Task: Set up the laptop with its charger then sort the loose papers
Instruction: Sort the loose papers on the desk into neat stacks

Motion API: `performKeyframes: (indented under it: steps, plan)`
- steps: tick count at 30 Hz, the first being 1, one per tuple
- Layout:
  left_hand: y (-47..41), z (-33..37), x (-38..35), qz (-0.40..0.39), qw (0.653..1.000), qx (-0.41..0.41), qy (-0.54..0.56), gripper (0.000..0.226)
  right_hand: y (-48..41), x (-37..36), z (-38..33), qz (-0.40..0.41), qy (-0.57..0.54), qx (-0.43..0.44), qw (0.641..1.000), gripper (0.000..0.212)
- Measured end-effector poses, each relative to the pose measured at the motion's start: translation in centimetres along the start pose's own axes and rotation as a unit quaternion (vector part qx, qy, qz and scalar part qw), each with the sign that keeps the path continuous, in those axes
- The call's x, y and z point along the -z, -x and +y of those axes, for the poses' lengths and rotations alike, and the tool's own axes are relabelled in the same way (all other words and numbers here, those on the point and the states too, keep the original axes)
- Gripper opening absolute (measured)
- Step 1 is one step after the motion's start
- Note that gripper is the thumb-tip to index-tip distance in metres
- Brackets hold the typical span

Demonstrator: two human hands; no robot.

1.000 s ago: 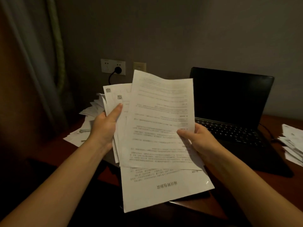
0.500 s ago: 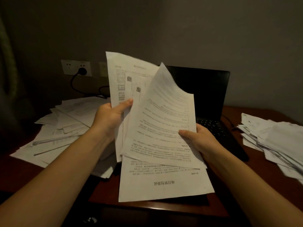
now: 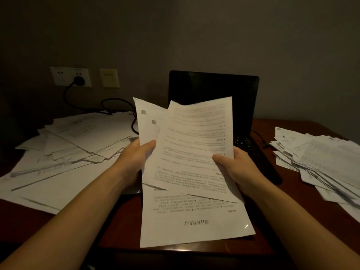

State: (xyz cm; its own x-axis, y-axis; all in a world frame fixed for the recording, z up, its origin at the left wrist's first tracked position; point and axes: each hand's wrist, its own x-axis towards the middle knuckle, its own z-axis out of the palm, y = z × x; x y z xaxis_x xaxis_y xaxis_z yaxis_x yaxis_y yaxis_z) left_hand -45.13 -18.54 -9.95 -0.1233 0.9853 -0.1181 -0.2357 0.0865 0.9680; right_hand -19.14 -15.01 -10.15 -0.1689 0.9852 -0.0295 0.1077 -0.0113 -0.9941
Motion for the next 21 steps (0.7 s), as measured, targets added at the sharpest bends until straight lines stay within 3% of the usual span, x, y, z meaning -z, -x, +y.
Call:
performKeyframes:
  steps: [10, 17, 21]
  plan:
    - [-0.4, -0.1, -1.2, -0.014, 0.997, -0.03, -0.064, 0.029, -0.8, 0.7, 1.0, 0.066, 0.047, 0.018, 0.997, 0.025]
    - [-0.8, -0.4, -0.6, -0.003, 0.996, -0.03, -0.089, 0.037, -1.5, 0.8, 1.5, 0.093, 0.138, 0.051, 0.985, 0.055]
    - [-1.1, -1.1, -0.5, 0.007, 0.987, -0.065, -0.146, 0.053, -1.4, 0.5, 1.3, 0.094, 0.198, 0.072, 0.973, 0.077]
